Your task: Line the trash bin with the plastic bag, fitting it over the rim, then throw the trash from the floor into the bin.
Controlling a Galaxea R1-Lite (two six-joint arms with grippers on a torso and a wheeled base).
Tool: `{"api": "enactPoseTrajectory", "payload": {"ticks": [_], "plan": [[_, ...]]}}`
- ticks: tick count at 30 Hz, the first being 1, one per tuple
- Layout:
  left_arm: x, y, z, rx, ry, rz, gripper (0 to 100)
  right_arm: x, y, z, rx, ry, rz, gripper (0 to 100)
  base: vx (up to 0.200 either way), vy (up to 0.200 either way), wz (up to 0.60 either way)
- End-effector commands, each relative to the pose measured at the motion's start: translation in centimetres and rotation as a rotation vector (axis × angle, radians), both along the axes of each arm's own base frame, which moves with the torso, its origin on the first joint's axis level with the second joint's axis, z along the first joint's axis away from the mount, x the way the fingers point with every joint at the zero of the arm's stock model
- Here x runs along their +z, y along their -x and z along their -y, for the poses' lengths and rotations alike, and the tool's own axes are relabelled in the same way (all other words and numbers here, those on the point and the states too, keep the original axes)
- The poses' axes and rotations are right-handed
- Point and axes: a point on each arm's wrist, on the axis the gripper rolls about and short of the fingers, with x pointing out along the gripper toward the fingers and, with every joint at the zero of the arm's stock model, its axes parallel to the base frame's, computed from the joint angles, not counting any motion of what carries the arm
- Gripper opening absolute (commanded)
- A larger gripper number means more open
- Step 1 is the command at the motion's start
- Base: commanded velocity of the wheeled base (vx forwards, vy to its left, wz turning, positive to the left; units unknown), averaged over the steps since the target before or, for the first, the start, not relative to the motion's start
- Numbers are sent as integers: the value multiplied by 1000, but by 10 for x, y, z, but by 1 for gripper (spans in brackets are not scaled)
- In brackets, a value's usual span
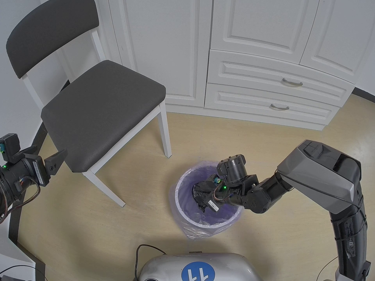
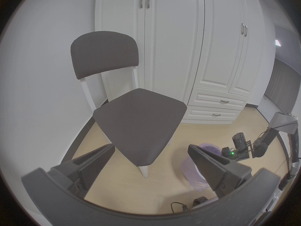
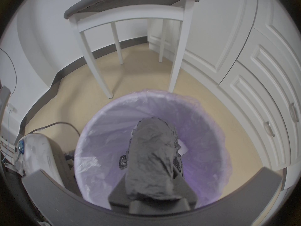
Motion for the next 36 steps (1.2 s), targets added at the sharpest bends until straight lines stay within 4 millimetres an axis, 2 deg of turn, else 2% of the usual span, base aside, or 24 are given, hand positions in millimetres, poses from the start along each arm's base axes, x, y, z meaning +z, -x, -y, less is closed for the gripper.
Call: {"api": "enactPoseTrajectory", "payload": {"ticks": [1, 3, 4, 7, 14, 22, 30, 36], "plan": [[0, 0, 0, 2, 0, -1, 100, 12, 18, 5, 5, 9, -12, 0, 0, 0, 0], [0, 0, 0, 2, 0, -1, 100, 12, 18, 5, 5, 9, -12, 0, 0, 0, 0], [-1, 0, 0, 2, 0, -2, 100, 20, 22, 8, 3, 6, -8, 0, 0, 0, 0], [-1, 0, -1, 2, -1, -4, 100, 17, 22, 12, -8, 13, -18, 0, 0, 0, 0], [-1, 0, -1, 2, -1, -4, 100, -2, 21, 15, -16, 36, -56, 0, 0, 0, 0], [-1, 0, 0, 2, 0, -2, 100, -25, 10, 7, -15, 45, -72, 0, 0, 0, 0], [-1, -1, 0, 2, 0, -5, 100, -28, 9, 2, -9, 45, -70, 0, 0, 0, 0], [0, 0, 0, 2, 0, -1, 100, -22, 6, 1, -52, 19, -62, 0, 0, 0, 0]]}}
